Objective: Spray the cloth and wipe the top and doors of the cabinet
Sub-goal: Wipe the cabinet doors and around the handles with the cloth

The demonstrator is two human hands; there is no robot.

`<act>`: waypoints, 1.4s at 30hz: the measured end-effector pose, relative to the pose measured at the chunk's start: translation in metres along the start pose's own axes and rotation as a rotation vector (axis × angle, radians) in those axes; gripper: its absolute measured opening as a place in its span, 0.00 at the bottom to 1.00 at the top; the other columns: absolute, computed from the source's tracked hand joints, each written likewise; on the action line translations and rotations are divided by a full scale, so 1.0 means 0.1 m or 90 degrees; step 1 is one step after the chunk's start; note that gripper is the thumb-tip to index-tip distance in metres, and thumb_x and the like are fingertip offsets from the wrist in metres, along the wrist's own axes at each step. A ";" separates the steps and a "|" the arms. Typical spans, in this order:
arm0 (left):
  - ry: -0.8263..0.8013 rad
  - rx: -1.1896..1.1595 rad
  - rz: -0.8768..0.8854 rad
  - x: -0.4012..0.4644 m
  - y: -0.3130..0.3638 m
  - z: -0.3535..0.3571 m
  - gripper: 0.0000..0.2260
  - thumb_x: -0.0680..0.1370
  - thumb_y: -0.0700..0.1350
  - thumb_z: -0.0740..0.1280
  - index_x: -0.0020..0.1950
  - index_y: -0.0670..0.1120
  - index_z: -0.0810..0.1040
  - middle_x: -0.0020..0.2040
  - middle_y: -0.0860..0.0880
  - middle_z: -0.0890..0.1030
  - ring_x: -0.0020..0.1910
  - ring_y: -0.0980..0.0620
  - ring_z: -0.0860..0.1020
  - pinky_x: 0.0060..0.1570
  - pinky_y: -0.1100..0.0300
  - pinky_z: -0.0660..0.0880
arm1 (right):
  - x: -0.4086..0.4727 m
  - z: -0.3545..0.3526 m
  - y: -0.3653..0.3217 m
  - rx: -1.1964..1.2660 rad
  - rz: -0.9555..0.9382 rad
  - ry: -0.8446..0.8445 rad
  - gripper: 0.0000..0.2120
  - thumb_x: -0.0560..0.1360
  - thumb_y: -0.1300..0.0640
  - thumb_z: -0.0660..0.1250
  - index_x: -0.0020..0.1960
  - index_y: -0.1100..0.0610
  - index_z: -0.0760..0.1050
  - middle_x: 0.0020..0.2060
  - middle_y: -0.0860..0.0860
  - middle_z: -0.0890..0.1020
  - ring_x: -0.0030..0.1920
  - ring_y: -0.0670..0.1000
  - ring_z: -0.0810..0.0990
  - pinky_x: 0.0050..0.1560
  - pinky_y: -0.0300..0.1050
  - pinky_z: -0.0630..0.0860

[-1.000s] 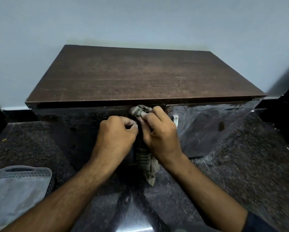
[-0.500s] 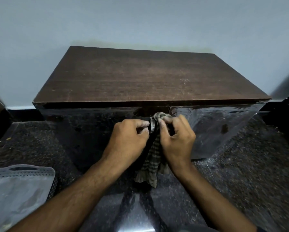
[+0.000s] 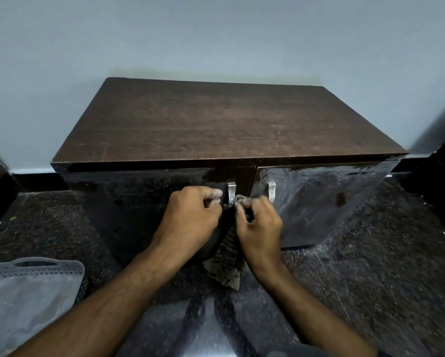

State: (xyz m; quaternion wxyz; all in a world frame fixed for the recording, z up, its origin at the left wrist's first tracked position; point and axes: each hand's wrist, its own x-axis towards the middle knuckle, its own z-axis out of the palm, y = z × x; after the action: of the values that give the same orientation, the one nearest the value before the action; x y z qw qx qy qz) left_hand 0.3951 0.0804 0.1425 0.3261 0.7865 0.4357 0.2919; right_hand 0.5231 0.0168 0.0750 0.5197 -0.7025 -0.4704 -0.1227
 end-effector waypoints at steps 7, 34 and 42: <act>0.019 0.025 -0.054 0.01 -0.01 -0.11 0.15 0.74 0.40 0.65 0.57 0.50 0.84 0.53 0.55 0.85 0.51 0.64 0.80 0.39 0.86 0.64 | 0.25 -0.03 -0.26 0.043 -0.149 0.095 0.07 0.76 0.67 0.70 0.54 0.66 0.81 0.49 0.57 0.82 0.51 0.50 0.80 0.59 0.33 0.73; 0.013 0.057 -0.184 0.00 -0.11 -0.26 0.09 0.71 0.48 0.64 0.34 0.55 0.82 0.34 0.55 0.83 0.35 0.59 0.80 0.31 0.65 0.74 | 0.14 0.12 -0.31 -0.154 -0.423 -0.154 0.09 0.77 0.68 0.68 0.55 0.72 0.79 0.45 0.63 0.81 0.42 0.61 0.77 0.44 0.56 0.77; 0.008 0.046 -0.179 -0.01 -0.05 -0.19 0.11 0.68 0.47 0.62 0.35 0.50 0.84 0.29 0.57 0.82 0.29 0.62 0.79 0.28 0.60 0.80 | 0.28 0.09 -0.34 -0.116 -0.366 -0.015 0.08 0.80 0.68 0.64 0.54 0.72 0.80 0.41 0.62 0.79 0.40 0.59 0.73 0.40 0.54 0.73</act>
State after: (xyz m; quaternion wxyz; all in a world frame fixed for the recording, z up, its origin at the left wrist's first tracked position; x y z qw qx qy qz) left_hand 0.3776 0.0862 0.1503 0.3326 0.7268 0.5540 0.2327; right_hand 0.5084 0.0402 0.1108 0.3931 -0.5853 -0.6433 -0.2985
